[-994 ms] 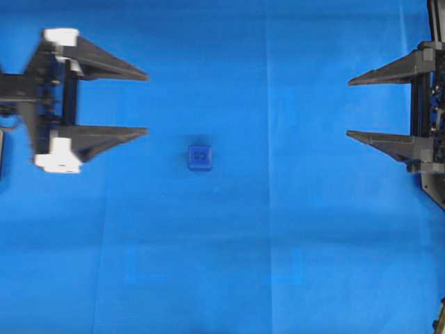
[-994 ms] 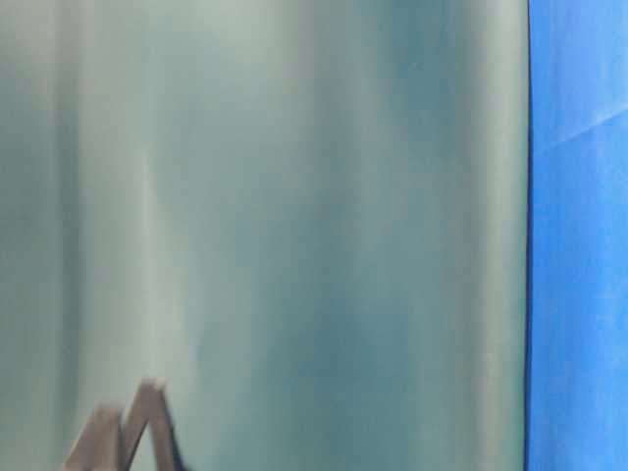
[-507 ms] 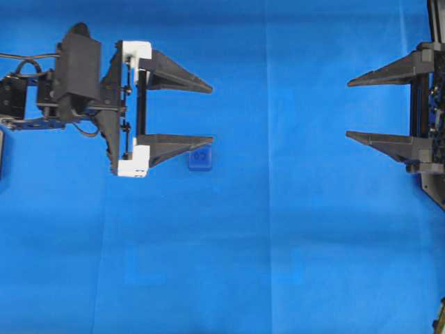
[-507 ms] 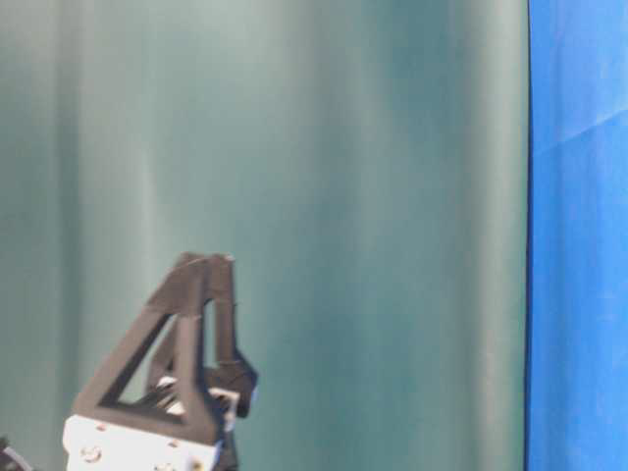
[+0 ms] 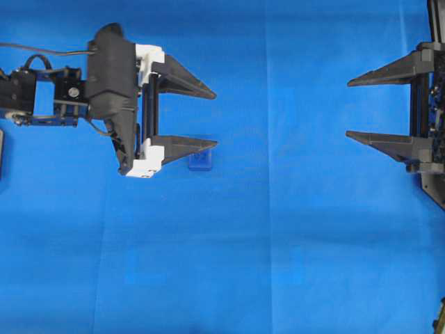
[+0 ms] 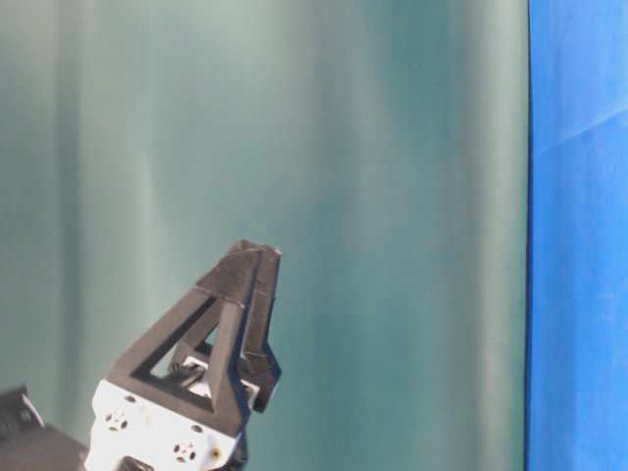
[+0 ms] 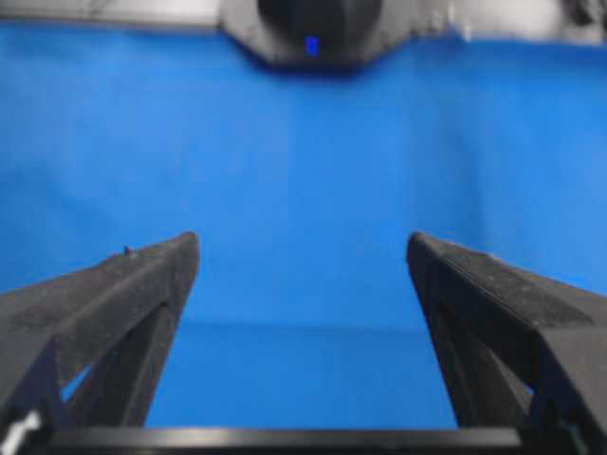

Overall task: Handover the blue block to the right arm after grasping it with the left arm, then place it in the designated position.
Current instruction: 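Move the open left gripper forward over the blue cube, then lower the left gripper around the blue cube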

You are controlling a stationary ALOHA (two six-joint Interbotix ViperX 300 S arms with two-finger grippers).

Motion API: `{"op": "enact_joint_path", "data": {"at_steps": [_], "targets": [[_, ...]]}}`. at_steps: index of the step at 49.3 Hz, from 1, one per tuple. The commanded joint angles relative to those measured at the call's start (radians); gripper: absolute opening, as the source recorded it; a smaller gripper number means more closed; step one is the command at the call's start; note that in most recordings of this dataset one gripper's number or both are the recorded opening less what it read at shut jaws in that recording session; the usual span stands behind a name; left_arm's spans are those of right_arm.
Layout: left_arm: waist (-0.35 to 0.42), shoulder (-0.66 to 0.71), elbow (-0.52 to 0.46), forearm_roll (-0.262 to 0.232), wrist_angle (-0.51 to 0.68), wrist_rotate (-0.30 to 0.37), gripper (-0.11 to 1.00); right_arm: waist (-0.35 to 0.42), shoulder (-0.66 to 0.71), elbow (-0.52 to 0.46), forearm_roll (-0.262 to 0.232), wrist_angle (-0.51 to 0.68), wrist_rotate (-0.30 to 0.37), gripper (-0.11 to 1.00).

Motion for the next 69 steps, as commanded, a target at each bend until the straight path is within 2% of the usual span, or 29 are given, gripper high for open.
{"op": "enact_joint_path", "data": {"at_steps": [1,17,29,37,69], "targets": [[0.002,-0.012,-0.078,0.002,0.133,0.0,0.93,-0.002,0.005,-0.034,0.003,-0.005,0.002,0.97],[-0.002,0.058,-0.272,0.002,0.56,-0.003,0.93,-0.002,0.006,-0.035,0.003,-0.005,0.002,0.97],[-0.003,0.127,-0.388,0.002,0.769,0.0,0.93,-0.002,0.005,-0.037,0.003,-0.005,0.002,0.97],[-0.003,0.15,-0.423,0.003,0.816,0.005,0.93,-0.002,0.008,-0.037,0.003,-0.005,0.002,0.97],[-0.003,0.152,-0.422,0.003,0.816,-0.002,0.93,-0.002,0.011,-0.04,0.003,0.011,0.002,0.97]]}}
